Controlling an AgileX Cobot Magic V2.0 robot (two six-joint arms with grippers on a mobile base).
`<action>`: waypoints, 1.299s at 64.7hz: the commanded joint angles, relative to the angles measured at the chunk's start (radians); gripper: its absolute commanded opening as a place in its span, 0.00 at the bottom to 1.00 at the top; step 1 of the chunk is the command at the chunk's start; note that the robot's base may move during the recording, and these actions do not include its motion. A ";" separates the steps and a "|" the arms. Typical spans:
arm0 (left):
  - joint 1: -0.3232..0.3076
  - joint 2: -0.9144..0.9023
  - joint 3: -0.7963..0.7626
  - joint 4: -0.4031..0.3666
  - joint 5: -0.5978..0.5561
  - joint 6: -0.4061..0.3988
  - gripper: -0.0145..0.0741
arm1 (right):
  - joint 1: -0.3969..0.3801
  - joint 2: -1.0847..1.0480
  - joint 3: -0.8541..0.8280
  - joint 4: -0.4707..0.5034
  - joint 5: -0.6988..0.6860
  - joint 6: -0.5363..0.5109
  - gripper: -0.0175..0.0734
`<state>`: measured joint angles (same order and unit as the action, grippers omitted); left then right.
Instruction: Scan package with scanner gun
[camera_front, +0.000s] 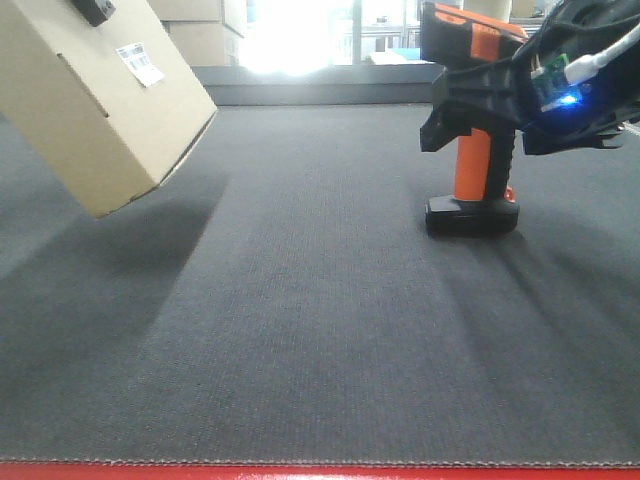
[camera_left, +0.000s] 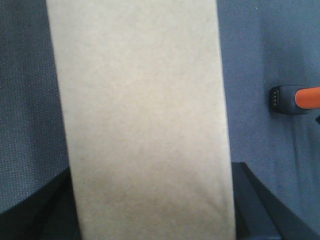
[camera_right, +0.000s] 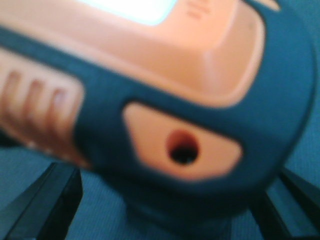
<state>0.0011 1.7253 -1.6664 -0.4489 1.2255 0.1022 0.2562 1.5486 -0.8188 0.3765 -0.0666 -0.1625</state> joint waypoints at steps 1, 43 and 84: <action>0.004 -0.011 0.000 -0.016 -0.004 0.001 0.04 | -0.005 -0.040 -0.006 -0.007 0.046 -0.002 0.81; -0.036 -0.011 -0.006 0.172 -0.004 0.002 0.04 | -0.005 -0.386 -0.006 -0.131 0.349 -0.002 0.12; -0.083 0.042 -0.082 0.464 -0.004 -0.061 0.04 | -0.168 -0.633 -0.005 -0.165 0.386 -0.002 0.02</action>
<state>-0.0773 1.7466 -1.7398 0.0150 1.2280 0.0569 0.0964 0.9312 -0.8188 0.2266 0.3288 -0.1625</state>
